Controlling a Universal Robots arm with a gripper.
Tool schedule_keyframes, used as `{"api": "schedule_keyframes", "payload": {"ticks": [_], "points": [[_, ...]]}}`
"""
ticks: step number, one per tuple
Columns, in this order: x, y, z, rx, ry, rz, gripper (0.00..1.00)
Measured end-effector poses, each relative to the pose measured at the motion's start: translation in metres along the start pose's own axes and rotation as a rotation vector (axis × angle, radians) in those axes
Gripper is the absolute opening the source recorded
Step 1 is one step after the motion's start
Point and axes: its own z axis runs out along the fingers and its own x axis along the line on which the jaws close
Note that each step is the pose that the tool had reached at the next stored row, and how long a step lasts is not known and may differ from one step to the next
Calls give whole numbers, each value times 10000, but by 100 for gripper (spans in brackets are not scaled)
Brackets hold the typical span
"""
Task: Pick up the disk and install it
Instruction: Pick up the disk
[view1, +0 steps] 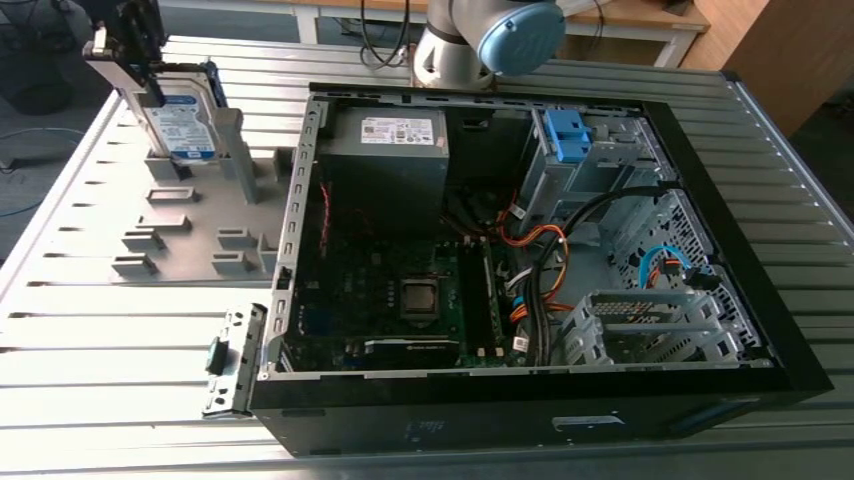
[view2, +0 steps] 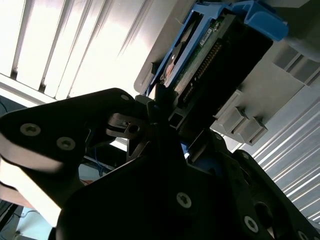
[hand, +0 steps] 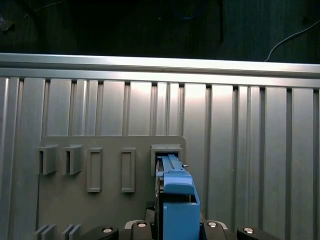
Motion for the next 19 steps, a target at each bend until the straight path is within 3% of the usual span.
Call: {"api": "schedule_keyframes", "payload": {"ticks": [19], "points": [[-1,2,-112,0,0,0,36]]}}
